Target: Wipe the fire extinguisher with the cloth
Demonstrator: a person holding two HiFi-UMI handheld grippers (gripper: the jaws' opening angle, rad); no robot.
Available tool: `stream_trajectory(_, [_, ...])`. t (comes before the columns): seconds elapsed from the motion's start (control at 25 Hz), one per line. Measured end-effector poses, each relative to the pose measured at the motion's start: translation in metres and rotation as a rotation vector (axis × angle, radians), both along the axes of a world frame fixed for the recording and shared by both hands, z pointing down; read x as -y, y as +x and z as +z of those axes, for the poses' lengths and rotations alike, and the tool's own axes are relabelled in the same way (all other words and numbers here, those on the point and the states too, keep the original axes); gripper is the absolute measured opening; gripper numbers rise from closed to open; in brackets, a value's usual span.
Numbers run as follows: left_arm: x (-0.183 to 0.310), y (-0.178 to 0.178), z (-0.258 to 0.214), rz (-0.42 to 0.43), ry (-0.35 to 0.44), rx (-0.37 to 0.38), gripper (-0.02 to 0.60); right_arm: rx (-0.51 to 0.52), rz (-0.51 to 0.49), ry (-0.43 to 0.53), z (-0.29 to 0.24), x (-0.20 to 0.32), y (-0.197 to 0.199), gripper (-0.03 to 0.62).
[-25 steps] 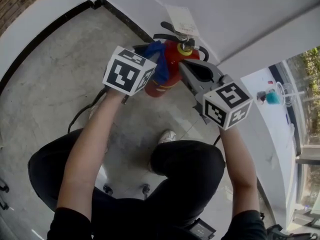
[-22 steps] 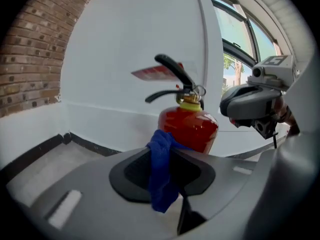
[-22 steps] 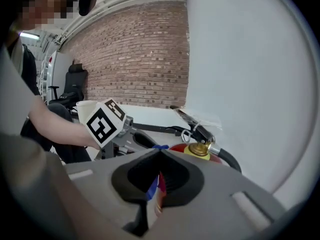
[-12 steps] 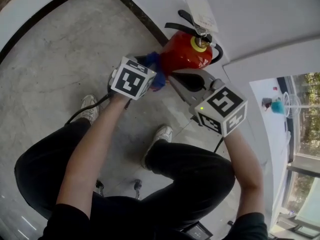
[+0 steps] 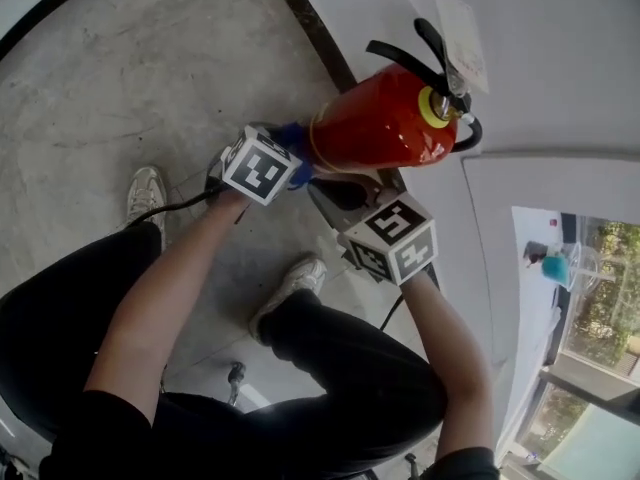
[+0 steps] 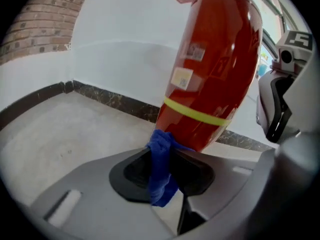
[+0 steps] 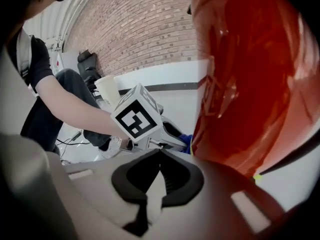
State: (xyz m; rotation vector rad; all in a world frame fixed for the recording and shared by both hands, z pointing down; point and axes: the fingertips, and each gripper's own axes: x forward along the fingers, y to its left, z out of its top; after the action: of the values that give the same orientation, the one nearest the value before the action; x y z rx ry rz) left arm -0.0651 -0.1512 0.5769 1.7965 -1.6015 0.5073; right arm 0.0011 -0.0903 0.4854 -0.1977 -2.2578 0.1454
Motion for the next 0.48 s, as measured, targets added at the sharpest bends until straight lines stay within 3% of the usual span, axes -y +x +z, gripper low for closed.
stream_trajectory(0.28, [0.004,-0.005,0.053,0.002,-0.074,-0.006,0.100,-0.067,0.122,-0.066,0.038,0.010,0.018,0.003])
stream_trajectory(0.48, [0.003,-0.003,0.070,0.081,-0.133,0.001,0.101,-0.143,0.135,-0.073,0.055,0.002,0.018,0.003])
